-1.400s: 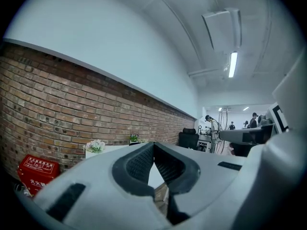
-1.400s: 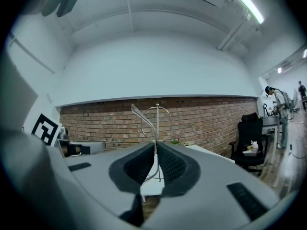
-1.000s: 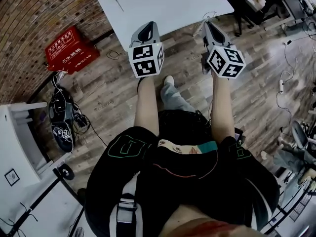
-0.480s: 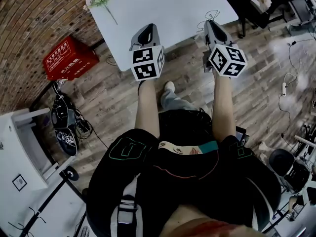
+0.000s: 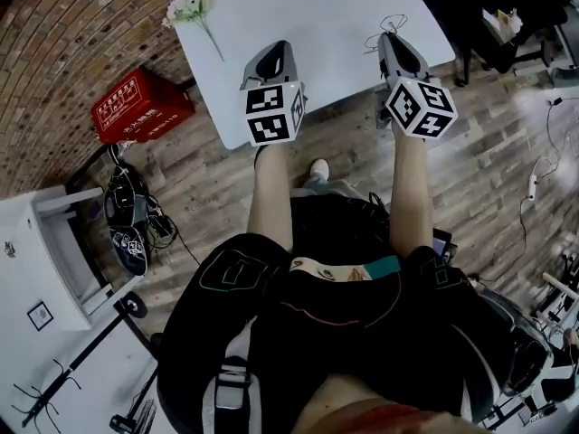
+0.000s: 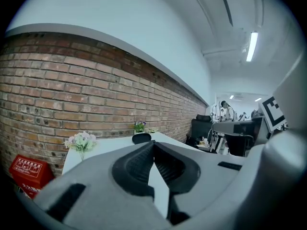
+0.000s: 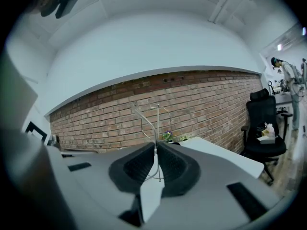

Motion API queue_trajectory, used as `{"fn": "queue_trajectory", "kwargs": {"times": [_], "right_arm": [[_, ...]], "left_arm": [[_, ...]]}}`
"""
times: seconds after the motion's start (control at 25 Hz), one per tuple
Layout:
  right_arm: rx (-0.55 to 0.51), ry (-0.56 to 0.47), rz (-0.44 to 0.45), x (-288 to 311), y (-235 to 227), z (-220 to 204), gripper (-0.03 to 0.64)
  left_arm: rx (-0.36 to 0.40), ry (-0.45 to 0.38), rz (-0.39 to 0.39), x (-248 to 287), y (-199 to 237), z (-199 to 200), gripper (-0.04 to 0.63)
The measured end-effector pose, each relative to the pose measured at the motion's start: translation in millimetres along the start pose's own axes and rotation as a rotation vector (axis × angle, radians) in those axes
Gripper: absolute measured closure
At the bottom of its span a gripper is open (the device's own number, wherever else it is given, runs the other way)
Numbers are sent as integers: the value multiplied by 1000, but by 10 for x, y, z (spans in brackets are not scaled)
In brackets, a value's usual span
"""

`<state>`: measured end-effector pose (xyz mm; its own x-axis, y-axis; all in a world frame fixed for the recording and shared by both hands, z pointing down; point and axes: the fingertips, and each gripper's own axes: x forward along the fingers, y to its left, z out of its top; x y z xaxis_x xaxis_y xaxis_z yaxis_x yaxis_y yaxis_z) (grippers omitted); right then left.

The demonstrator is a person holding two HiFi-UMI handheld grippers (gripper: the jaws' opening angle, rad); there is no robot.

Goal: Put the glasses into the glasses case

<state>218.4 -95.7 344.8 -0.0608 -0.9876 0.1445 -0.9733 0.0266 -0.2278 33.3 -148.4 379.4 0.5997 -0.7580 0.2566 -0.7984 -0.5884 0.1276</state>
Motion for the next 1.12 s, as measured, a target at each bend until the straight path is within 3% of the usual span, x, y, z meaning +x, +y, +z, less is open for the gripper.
{"fn": "queue_trajectory", "kwargs": {"times": [0.48,0.76,1.12], "right_arm": [[39,-76,-24,28,-366,289,586],[33,-98,-6,146,-368,440,586],[60,-31,8,605,-410,168,586]], "left_arm": [[96,-16,-41,268,-278,292,597],[106,-32,-40,377,-244,457,597],[71,35,-9,648,74,203,597]]}}
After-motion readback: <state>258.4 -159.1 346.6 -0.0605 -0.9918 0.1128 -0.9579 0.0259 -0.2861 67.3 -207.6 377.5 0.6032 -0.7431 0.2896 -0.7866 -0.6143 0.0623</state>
